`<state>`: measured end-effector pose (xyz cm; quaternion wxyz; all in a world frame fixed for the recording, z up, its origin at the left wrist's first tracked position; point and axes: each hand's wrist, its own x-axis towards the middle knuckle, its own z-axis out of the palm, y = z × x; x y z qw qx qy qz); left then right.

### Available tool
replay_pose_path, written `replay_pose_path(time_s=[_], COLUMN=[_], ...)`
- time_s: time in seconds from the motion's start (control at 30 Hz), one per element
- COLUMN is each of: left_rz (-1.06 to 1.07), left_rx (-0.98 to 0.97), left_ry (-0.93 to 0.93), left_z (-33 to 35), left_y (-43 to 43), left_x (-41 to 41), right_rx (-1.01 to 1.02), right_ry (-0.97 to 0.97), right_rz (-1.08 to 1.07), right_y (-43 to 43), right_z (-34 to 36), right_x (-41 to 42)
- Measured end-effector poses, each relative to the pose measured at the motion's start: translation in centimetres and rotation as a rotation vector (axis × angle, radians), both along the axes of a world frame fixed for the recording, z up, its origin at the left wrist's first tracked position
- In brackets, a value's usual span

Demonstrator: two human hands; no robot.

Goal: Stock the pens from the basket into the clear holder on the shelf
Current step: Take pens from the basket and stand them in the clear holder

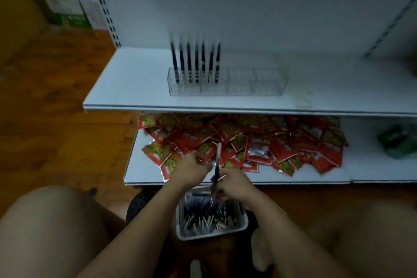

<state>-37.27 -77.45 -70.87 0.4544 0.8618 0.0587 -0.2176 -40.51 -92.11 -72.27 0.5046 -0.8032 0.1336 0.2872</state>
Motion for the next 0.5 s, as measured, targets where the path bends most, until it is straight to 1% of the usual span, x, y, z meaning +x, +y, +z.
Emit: replay_pose_path(time_s=[0.03,0.1,0.3,0.4,0.5], left_rz=[-0.003,-0.010,0.031,0.022,0.045], left_rx=[0.001,0.002,-0.012,0.004,0.008], left_ry=[-0.037,-0.109,-0.310,-0.373,-0.419], left_z=[1.3,4.0,11.3,13.2,14.1], left_y=[-0.1,0.1,1.4,1.4,1.8], left_x=[0.1,0.2,0.8,1.4,3.0], right_rx=[0.016,-0.006,0.054,0.031,-0.035], right_ry=[-0.070,-0.206,-0.487,-0.611,-0.773], right_rz=[-0.040,-0.049,-0.092,-0.143,-0.181], right_y=[-0.1,-0.4,-0.7,-0.7,-1.0], right_z=[1.5,4.4,11.9,14.6,16.7], right_x=[0.2,0.6,2.3,4.9,7.9])
